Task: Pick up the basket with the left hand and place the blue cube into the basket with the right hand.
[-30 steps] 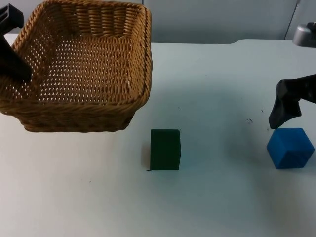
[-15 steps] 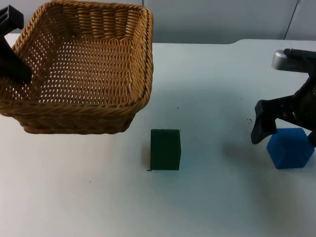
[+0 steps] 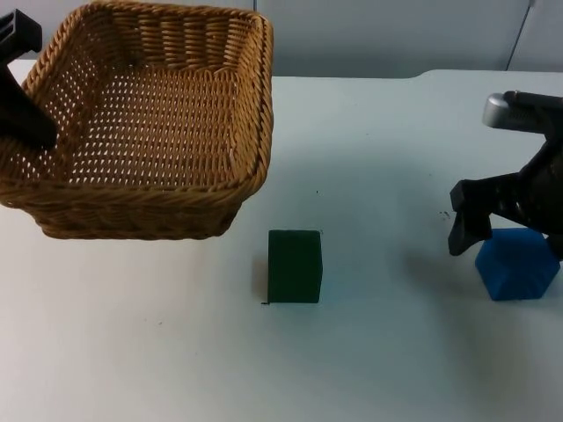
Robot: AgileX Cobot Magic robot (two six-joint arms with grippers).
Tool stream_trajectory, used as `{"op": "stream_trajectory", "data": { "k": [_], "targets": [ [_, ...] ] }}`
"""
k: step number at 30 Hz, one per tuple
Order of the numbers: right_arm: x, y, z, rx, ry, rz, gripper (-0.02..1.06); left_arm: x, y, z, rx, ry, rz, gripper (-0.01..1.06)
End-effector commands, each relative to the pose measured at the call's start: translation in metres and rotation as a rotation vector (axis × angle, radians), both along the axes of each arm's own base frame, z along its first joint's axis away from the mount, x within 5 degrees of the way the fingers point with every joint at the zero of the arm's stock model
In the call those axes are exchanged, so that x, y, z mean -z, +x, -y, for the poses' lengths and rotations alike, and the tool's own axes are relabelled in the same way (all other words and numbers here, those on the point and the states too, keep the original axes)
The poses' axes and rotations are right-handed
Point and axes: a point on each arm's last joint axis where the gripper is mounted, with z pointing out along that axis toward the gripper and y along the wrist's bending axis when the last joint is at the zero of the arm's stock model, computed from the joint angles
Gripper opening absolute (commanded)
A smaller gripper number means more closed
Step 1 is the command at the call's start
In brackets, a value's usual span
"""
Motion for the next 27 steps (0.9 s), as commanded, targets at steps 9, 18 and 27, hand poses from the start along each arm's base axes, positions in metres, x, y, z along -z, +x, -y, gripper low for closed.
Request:
{"op": "stream_trajectory", "data": {
  "k": [9, 18, 27],
  "targets": [
    [0.0, 0.001, -0.001, 0.004, -0.001, 0.006, 0.48, -0.006, -0.002, 0.002, 0.004, -0.033, 0.004, 0.0],
    [0.0, 0.001, -0.001, -0.001, -0.003, 0.012, 0.0, -0.006, -0.003, 0.003, 0.005, -0.034, 0.003, 0.0],
    [-0.022, 0.003, -0.002, -0.025, -0.003, 0.033, 0.0, -0.006, -0.003, 0.003, 0.002, -0.039, 0.0, 0.0]
  ]
}}
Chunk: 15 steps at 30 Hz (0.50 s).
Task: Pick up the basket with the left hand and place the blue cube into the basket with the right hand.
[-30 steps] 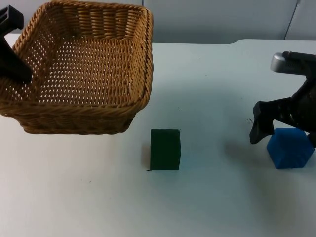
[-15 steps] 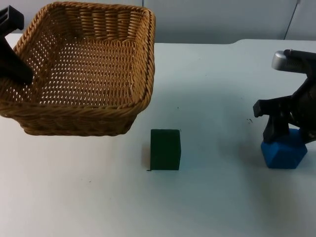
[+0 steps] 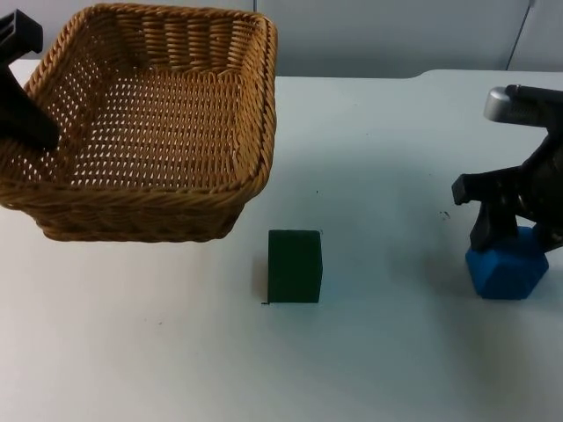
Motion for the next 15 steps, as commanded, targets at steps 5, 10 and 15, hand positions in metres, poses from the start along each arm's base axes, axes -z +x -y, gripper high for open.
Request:
{"op": "stream_trajectory", "data": {
  "k": [5, 10, 15],
  "targets": [
    [-0.054, 0.006, -0.003, -0.06, 0.008, 0.095, 0.0, -0.006, -0.002, 0.002, -0.008, -0.033, 0.005, 0.0],
    [-0.12, 0.005, -0.008, -0.104, 0.04, 0.225, 0.0, -0.006, -0.002, 0.002, -0.011, -0.035, 0.003, 0.0],
    [-0.177, -0.004, -0.025, -0.165, 0.079, 0.381, 0.0, -0.006, -0.002, 0.002, -0.013, -0.038, 0.004, 0.0]
  ]
}}
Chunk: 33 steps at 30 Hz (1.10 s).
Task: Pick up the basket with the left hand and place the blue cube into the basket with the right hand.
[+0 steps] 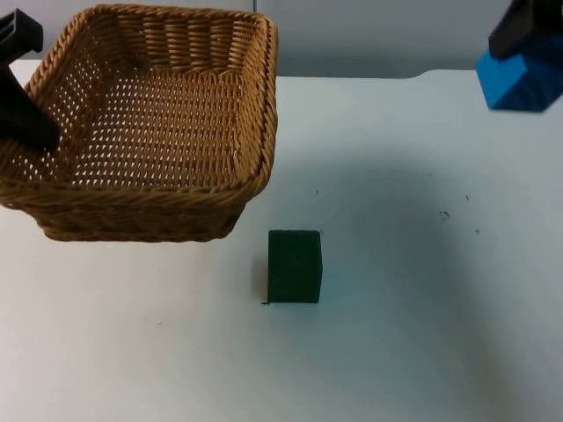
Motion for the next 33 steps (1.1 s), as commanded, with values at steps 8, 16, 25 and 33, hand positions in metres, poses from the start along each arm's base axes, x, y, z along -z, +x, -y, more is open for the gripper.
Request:
{"op": "stream_trajectory", "data": {
  "k": [8, 16, 25, 33],
  "targets": [
    [-0.064, -0.015, -0.064, -0.188, 0.095, 0.217, 0.0, -0.005, 0.0, 0.001, -0.024, -0.028, 0.013, 0.0],
    [-0.057, -0.014, -0.126, -0.323, 0.127, 0.242, 0.0, -0.005, 0.0, 0.001, -0.024, -0.028, 0.012, 0.0],
    [-0.033, 0.001, -0.19, -0.424, 0.125, 0.21, 0.0, -0.005, 0.0, 0.001, -0.024, -0.028, 0.012, 0.0],
    [-0.003, 0.011, -0.218, -0.457, 0.1, 0.158, 0.0, -0.005, 0.0, 0.001, -0.029, -0.035, 0.012, 0.0]
  ]
}}
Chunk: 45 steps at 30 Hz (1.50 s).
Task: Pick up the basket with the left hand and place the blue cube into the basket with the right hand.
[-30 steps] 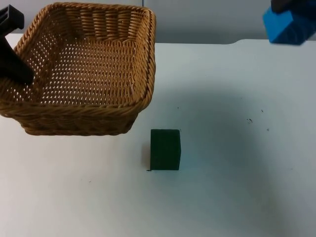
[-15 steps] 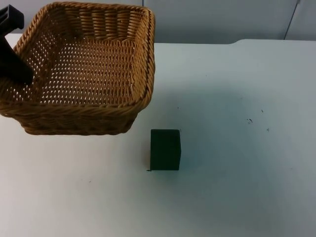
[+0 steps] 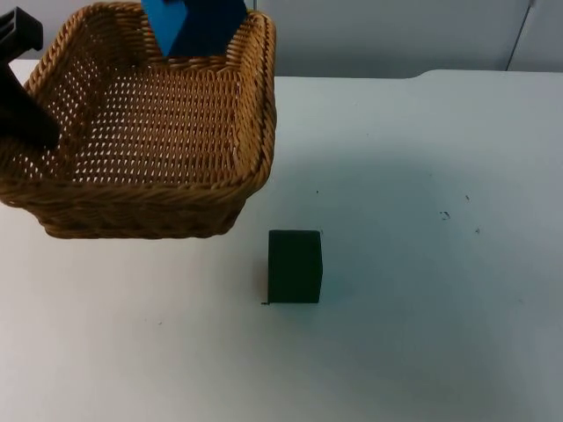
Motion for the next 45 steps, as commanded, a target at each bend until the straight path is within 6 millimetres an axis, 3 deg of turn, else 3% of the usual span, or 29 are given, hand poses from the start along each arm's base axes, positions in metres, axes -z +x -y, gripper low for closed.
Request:
{"op": "stream_trajectory", "data": {
  "k": [1, 8, 22, 31, 37, 41, 42, 43, 45],
  "targets": [
    [0.005, 0.003, -0.006, -0.007, 0.0, 0.003, 0.0, -0.005, 0.0, 0.001, -0.021, -0.033, 0.008, 0.0],
    [0.034, 0.011, -0.015, 0.001, -0.005, -0.044, 0.0, -0.005, 0.0, 0.002, -0.025, -0.041, 0.011, 0.0],
    [0.043, 0.015, -0.018, 0.004, -0.004, -0.038, 0.0, -0.006, 0.0, 0.002, -0.027, -0.043, 0.011, 0.0],
    [0.07, 0.02, -0.022, 0.003, -0.049, -0.079, 0.0, -0.006, 0.0, 0.002, -0.027, -0.043, 0.011, 0.0],
    [0.075, 0.021, -0.023, 0.003, -0.052, -0.082, 0.02, -0.006, 0.0, 0.002, -0.026, -0.044, 0.01, 0.0],
    [0.073, 0.022, -0.024, 0.006, -0.037, -0.065, 0.22, -0.006, 0.0, 0.002, -0.026, -0.044, 0.01, 0.0],
    [0.073, 0.022, -0.024, 0.006, -0.037, -0.065, 0.22, -0.006, 0.0, 0.002, -0.026, -0.044, 0.01, 0.0],
    [0.073, 0.022, -0.024, 0.007, -0.033, -0.062, 0.33, -0.006, 0.0, 0.002, -0.026, -0.044, 0.01, 0.0],
    [0.073, 0.022, -0.024, 0.008, -0.031, -0.06, 0.46, -0.006, 0.0, 0.002, -0.026, -0.044, 0.01, 0.0]
  ]
}}
